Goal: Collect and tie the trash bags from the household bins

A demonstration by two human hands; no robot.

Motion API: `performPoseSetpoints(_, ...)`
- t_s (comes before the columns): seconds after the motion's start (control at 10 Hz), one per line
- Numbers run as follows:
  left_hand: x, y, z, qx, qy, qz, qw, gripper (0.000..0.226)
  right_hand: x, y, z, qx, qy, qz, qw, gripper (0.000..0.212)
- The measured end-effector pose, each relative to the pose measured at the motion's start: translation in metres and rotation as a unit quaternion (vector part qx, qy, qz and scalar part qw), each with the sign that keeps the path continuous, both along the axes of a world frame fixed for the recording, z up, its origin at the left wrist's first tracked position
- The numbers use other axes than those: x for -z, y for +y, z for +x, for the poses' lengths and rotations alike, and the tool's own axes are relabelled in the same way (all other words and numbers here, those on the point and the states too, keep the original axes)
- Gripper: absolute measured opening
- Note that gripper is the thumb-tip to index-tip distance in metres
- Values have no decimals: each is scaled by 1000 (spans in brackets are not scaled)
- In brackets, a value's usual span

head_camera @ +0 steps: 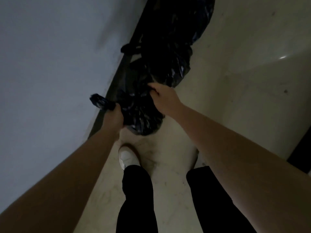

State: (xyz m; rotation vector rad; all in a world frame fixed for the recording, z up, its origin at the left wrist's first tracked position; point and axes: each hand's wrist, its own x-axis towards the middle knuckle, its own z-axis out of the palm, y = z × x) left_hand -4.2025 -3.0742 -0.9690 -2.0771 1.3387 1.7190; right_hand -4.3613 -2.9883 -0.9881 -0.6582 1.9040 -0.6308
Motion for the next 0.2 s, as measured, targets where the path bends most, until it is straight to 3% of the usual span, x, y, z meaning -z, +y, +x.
performPoseSetpoints(0.1, 28, -19, -6, 59, -42, -76, 994, 44, 21, -12, -10, 11, -76, 21, 997, 52)
performPoseSetpoints(0.2, 28, -21, -4, 139, -35, -142, 979, 36, 27, 0, -9, 19, -73, 17, 997, 54)
